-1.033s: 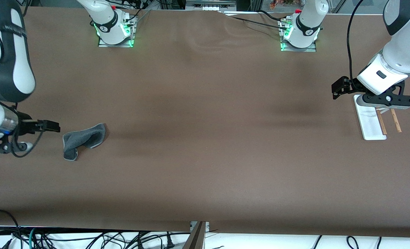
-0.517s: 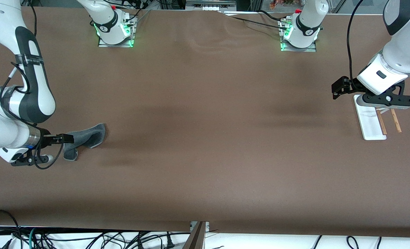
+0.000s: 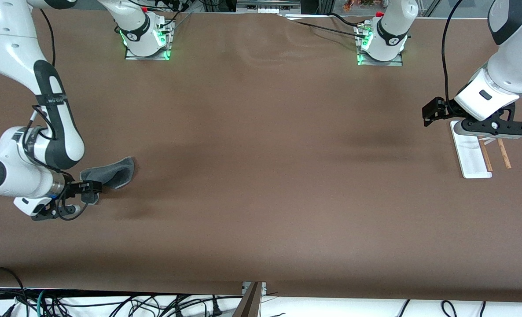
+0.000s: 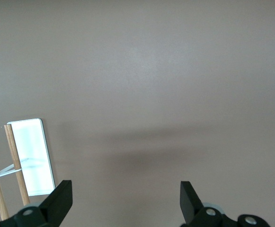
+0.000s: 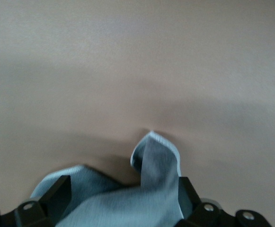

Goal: Pass towel and hang on rack
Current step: 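Close the right gripper on a corner of the grey towel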

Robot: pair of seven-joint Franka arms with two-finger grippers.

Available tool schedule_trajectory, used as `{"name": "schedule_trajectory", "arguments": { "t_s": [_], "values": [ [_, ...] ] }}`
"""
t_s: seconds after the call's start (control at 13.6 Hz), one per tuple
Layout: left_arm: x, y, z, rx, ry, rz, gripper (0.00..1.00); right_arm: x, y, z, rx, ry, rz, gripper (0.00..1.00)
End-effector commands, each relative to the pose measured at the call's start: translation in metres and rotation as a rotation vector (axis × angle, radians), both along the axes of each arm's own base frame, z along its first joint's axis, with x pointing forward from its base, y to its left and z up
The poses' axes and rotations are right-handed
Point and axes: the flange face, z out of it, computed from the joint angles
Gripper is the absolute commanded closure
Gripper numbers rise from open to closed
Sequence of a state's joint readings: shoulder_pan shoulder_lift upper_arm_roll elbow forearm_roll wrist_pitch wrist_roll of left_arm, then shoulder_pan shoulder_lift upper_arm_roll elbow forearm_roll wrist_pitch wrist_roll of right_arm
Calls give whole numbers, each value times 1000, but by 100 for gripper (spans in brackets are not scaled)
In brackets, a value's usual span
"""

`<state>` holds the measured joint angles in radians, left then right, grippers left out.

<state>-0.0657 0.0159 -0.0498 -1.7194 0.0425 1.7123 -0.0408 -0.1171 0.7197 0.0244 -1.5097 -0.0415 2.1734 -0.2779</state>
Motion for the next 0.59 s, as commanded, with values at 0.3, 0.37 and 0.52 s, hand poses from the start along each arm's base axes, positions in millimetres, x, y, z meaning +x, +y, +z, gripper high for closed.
{"name": "schedule_trajectory", "arguments": {
  "t_s": [0.3, 0.37, 0.52],
  "values": [
    [-1, 5, 4, 28, 2, -15, 0, 9, -4, -25, 13, -65, 125, 0],
    [-1, 5, 4, 28, 2, -16, 0, 10, -8, -28, 12, -76, 132, 0],
    [-2, 5, 5, 28, 2, -16, 0, 9, -16, -36, 13, -79, 124, 0]
  ]
}}
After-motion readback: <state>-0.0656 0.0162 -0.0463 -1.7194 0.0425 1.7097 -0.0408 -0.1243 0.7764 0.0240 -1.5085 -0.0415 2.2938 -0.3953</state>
